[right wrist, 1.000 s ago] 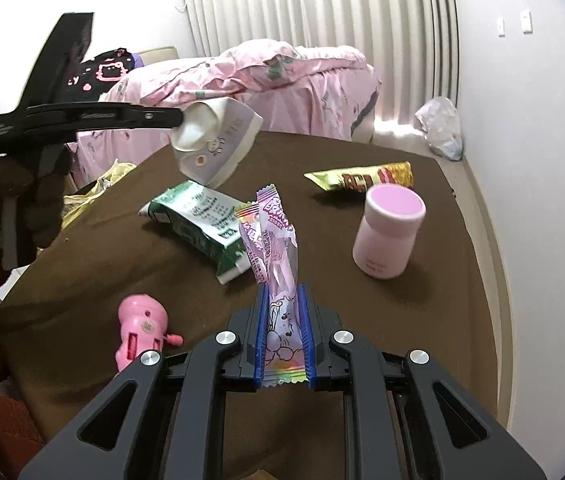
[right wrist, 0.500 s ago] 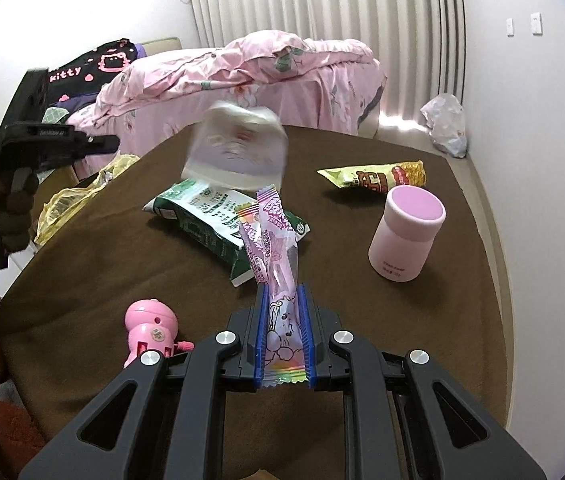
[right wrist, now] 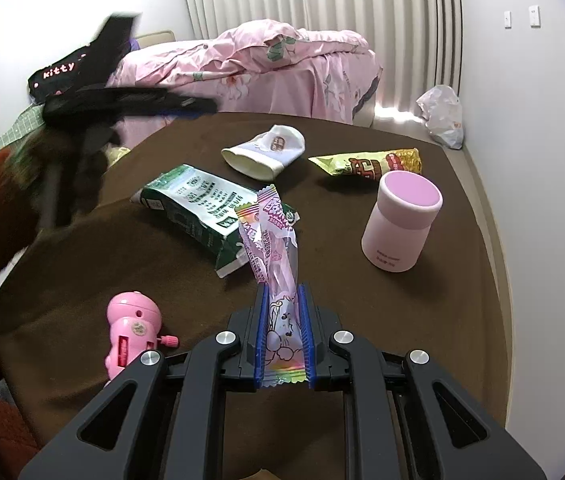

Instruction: Collect trash

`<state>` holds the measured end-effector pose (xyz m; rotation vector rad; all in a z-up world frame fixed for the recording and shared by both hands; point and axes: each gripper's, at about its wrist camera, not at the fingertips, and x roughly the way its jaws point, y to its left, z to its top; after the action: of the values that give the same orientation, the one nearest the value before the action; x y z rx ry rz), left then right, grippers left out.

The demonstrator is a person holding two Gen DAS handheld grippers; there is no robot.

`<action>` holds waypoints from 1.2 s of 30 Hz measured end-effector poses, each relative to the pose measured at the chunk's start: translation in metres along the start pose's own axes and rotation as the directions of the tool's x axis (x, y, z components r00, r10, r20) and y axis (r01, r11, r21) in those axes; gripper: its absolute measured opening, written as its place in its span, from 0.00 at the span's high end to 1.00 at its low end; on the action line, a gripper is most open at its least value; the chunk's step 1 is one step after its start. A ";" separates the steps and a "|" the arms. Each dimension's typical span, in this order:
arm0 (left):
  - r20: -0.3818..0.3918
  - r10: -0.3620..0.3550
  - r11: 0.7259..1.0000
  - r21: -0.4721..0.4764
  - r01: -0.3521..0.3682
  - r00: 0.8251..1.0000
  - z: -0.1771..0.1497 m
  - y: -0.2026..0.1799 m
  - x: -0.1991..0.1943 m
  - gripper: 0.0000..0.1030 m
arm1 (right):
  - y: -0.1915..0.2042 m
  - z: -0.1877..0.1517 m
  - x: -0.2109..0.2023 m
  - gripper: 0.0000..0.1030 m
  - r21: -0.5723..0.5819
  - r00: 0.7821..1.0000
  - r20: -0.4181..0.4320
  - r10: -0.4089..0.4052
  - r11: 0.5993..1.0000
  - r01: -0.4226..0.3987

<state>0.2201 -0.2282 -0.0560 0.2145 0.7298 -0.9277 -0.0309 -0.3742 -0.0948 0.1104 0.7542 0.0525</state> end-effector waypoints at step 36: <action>0.106 0.196 0.917 -0.371 -0.144 0.975 -0.042 0.054 -0.138 0.87 | 0.051 0.072 -0.011 0.86 -0.112 0.988 0.132 0.077 0.992 -0.062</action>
<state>0.1898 -0.0861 -0.0041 -0.1125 0.7246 -0.6206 0.0096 -0.3307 -0.0292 0.0375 0.6099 0.1505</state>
